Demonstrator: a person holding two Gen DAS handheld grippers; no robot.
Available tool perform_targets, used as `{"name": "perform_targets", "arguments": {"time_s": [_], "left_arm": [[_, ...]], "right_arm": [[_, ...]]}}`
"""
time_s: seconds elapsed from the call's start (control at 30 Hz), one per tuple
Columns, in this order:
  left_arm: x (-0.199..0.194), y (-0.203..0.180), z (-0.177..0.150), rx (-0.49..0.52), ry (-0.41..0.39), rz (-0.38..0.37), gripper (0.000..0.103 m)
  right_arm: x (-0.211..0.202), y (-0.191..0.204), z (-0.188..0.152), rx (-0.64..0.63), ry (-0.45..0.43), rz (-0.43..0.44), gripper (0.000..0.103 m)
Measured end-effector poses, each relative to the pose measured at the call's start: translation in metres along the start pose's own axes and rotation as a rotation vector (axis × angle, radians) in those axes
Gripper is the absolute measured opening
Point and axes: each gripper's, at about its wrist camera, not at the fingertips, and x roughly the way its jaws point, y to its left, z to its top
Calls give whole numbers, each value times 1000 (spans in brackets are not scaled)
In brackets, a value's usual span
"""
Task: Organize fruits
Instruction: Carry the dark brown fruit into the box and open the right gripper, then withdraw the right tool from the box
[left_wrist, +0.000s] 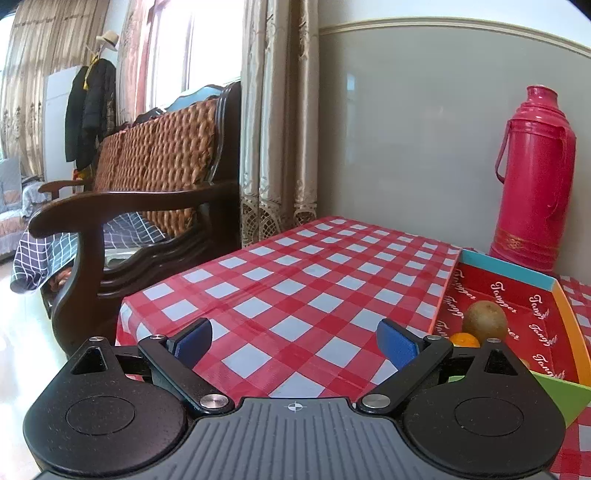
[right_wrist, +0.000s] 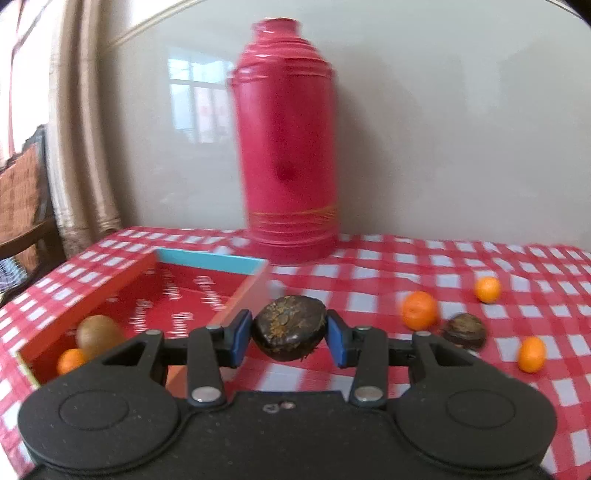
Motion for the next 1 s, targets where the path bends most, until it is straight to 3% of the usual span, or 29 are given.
{"name": "perform_targets", "arguments": {"time_s": [0.23,0.5,0.67,0.8,0.87,1.0], "left_arm": [[-1,6,-1,-5,-3,10,96],[0,12,-1,-8,-3,22,96],[0,8,-1,-1,-4,20,96],[-2,2,-1,12,-8,12,96],[-3,-2,-1,20,-10,6,96],[-6,-9,-2,32,-12,-5,96]], "right_arm": [[-2,49,-4,-95,-4,130,35],[0,64,-16,-118,25,166,37],[-7,59,-17,-111,-8,164,57],[-13,47,-16,-92,-28,129,60],[-16,37,-16,-74,-35,100,74],[-23,15,-15,-43,-46,25,76]]}}
